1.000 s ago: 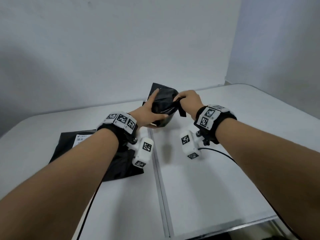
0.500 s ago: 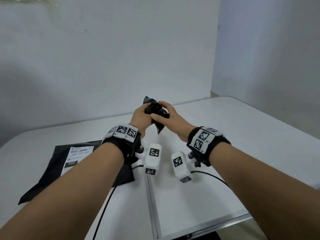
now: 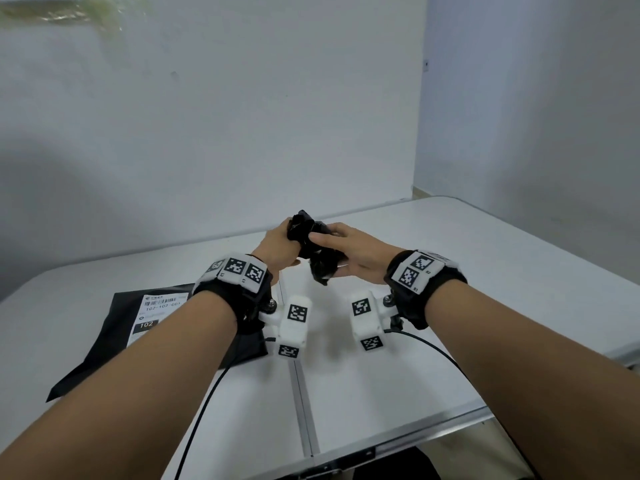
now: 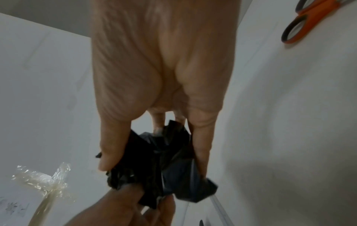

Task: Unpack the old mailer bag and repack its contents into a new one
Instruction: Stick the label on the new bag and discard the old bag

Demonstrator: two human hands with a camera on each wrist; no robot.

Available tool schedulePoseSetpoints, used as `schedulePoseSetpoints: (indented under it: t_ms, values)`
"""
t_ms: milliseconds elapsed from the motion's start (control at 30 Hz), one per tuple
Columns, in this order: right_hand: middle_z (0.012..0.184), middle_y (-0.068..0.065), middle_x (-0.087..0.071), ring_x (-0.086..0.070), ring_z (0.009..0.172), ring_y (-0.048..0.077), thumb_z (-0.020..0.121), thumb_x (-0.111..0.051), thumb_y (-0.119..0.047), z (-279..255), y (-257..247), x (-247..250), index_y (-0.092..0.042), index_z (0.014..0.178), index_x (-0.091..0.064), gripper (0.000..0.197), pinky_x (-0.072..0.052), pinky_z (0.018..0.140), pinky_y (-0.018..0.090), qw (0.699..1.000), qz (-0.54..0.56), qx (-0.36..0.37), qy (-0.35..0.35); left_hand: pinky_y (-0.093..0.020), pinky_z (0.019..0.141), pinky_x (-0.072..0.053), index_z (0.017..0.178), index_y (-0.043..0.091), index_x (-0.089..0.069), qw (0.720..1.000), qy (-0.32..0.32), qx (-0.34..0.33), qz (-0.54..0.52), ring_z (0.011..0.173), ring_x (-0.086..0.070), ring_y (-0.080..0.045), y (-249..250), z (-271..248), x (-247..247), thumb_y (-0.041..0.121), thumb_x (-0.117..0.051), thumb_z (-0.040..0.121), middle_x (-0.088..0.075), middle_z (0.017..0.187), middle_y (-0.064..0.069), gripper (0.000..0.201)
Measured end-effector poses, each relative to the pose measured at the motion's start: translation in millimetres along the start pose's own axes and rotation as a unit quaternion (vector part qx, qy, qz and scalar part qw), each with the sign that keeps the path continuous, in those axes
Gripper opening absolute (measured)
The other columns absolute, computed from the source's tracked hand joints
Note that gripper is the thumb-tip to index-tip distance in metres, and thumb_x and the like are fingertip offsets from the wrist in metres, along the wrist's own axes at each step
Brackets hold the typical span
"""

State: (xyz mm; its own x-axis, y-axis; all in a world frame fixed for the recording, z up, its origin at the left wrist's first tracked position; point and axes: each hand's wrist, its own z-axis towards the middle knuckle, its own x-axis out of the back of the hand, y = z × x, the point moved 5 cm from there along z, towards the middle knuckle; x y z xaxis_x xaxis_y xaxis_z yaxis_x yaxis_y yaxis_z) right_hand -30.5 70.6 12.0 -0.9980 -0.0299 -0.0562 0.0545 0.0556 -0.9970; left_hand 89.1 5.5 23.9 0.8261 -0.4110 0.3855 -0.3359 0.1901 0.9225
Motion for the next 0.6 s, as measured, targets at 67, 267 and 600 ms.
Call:
schedulePoseSetpoints:
  t_ms: [67,267,600]
  values:
    - [0.115,0.005,-0.061,-0.066,0.097,0.02,0.089,-0.065,-0.027,-0.2,1.1,-7.6,-0.016,0.114,-0.053,0.03,-0.059,0.078,0.035,0.999,0.033,0.005,0.005,-0.032,0.069,-0.053,0.111,0.013,-0.06,0.996,0.05,-0.046,0.061,0.081,-0.062,-0.026,4.6,-1.0,5.1,0.011,-0.049,0.085,-0.065,0.11,-0.018,0.028]
    - [0.1,0.014,-0.062,-0.066,0.079,0.024,0.088,-0.061,-0.001,2.3,2.4,-3.1,-0.01,0.113,-0.046,0.03,-0.059,0.06,0.026,0.989,0.055,0.017,0.139,-0.037,0.083,-0.056,0.106,0.005,-0.06,0.997,-0.003,-0.064,0.04,0.089,-0.061,-0.027,10.8,-11.7,4.3,-0.012,-0.047,0.08,-0.062,0.099,-0.018,0.034]
    - [0.086,0.013,-0.066,-0.065,0.088,0.035,0.073,-0.034,0.011,-28.7,15.3,47.7,-0.023,0.056,-0.062,0.047,-0.058,0.081,0.043,0.914,-0.067,0.044,0.398,-0.026,0.082,-0.049,0.13,0.018,-0.053,0.998,-0.004,-0.039,0.041,0.094,-0.052,-0.019,-2.8,-25.2,0.4,-0.005,-0.051,0.086,-0.051,0.114,-0.005,0.049]
